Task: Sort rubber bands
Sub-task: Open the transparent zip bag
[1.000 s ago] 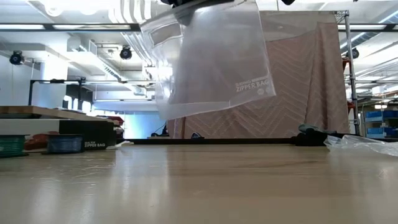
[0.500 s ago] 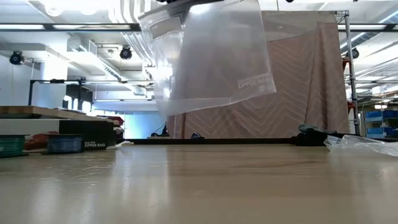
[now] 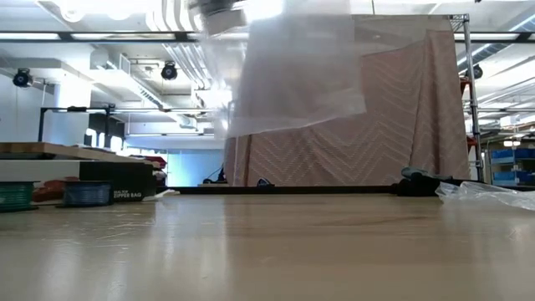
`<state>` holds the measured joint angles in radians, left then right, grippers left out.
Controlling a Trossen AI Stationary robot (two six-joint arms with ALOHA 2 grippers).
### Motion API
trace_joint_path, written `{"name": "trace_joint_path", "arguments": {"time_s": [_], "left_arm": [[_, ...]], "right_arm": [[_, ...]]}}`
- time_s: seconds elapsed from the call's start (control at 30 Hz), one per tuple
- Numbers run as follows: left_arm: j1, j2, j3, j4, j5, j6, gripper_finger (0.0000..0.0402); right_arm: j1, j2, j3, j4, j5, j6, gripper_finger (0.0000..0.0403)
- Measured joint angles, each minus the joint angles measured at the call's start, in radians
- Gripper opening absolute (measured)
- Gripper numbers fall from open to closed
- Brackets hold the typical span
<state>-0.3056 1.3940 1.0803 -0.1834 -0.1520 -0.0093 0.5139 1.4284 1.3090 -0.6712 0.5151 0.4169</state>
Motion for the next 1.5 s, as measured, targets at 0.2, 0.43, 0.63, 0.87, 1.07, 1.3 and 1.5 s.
{"name": "trace_joint_path", "arguments": {"time_s": [0.2,0.43,0.63,0.87,1.07,1.3,1.5], "left_arm": [[-0.01,-0.043,0.0,-0.085,-0.017,-0.029,0.0009],[-0.016,-0.043,0.001,-0.057,-0.021,-0.031,0.0009],[-0.017,-0.026,0.002,-0.044,-0.022,-0.029,0.0009],[-0.016,-0.023,0.002,-0.029,-0.022,-0.028,0.0009],[-0.016,-0.023,0.002,-0.008,-0.022,-0.027,0.0009],[-0.015,-0.023,0.003,0.006,-0.022,-0.026,0.0009],[-0.015,-0.023,0.003,0.007,-0.022,-0.027,0.0009]], "right_arm": [[0.0,-0.018,0.0,-0.013,0.006,0.001,0.0001],[0.0,0.0,0.0,0.037,0.008,-0.042,0.0001],[-0.001,0.011,0.0,0.139,0.009,-0.081,0.0022],[-0.004,0.012,-0.004,0.166,0.01,-0.083,0.0107],[-0.006,0.03,-0.021,0.187,0.001,-0.092,0.0138],[-0.018,0.074,-0.022,0.191,-0.035,-0.095,0.011],[-0.021,0.072,-0.021,0.198,-0.017,-0.104,0.0061]]}}
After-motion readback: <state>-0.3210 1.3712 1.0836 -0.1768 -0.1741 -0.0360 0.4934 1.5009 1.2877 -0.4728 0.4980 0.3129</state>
